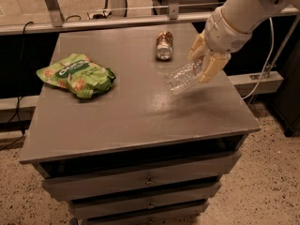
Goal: Move water bottle near orange can
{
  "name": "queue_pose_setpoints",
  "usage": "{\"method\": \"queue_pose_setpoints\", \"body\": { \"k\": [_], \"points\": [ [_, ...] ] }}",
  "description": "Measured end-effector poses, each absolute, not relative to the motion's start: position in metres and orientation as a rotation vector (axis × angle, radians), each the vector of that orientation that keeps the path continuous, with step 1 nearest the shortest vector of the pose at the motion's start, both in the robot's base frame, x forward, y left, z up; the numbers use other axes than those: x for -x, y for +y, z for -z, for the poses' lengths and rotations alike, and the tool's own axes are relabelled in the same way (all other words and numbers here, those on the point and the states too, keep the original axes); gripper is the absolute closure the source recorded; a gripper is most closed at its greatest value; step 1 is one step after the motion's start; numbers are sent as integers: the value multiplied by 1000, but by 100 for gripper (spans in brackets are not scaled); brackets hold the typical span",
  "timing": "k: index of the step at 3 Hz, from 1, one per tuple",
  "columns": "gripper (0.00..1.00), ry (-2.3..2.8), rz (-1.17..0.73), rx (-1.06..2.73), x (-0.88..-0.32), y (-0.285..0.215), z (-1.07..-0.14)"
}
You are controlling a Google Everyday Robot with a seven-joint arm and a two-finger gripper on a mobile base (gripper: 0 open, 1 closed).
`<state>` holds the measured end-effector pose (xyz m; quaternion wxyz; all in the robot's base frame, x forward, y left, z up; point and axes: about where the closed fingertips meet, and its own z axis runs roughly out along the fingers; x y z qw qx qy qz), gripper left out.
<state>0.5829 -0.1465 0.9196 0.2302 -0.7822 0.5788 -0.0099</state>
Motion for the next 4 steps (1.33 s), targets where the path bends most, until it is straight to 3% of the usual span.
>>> {"method": "queue_pose_setpoints", "body": {
  "k": [2, 4],
  "points": [
    [100, 1539, 101, 2158, -596, -152, -925],
    [100, 1433, 155, 2105, -664, -168, -919]
  ]
}}
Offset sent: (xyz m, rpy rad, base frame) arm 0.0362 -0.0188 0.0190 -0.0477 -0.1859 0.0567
